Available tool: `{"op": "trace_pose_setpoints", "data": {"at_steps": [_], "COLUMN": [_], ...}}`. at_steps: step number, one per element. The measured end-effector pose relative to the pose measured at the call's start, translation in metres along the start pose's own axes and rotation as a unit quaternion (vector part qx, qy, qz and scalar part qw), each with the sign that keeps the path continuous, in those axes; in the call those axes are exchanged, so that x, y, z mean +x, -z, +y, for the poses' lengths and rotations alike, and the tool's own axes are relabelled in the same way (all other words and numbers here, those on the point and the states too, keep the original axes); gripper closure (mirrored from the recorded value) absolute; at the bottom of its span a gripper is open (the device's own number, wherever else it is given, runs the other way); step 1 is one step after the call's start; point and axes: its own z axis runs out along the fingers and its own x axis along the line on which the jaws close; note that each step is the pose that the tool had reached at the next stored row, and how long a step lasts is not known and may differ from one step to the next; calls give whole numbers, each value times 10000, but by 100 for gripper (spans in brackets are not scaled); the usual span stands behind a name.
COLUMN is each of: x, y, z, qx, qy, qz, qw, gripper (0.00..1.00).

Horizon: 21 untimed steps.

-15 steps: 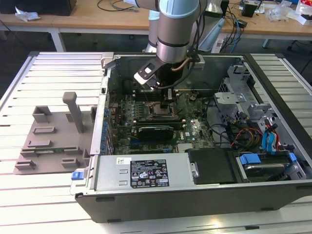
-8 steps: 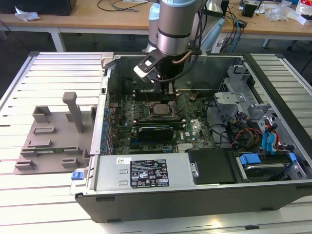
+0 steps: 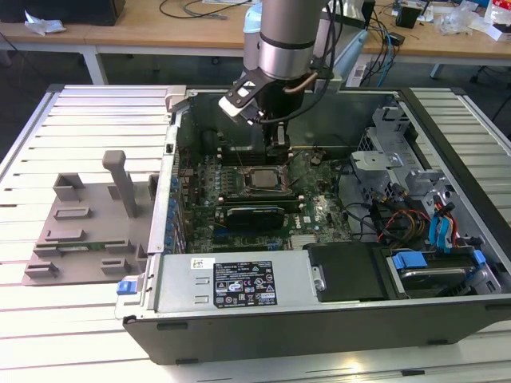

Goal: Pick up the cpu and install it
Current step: 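Place the cpu into insertion slot, then close the cpu cover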

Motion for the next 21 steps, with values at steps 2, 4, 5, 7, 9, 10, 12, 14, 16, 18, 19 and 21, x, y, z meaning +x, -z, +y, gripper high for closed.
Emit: {"op": "trace_pose_setpoints", "data": {"at_steps": [2,4,5,7,9,10,12,14,16,18,19,21], "x": [-2,-4,-5,-6,-6,-6,-7,-7,-7,-6,-7,-7], "y": [89,163,210,259,260,260,260,260,260,259,260,260], "z": [-2,-4,-5,-6,-6,-6,-6,-6,-6,-6,-6,-6], "qx": [0,0,0,-1,0,0,0,0,-1,-1,-1,-1], "qy": [0,0,0,0,0,0,0,0,0,1,1,1], "qz": [0,0,0,1,4,6,7,11,16,18,21,25], "qw": [10000,10000,10000,10000,10000,10000,10000,10000,10000,10000,10000,10000], "gripper": [89,89,89,89,89,89,89,89,89,89,89,89]}}
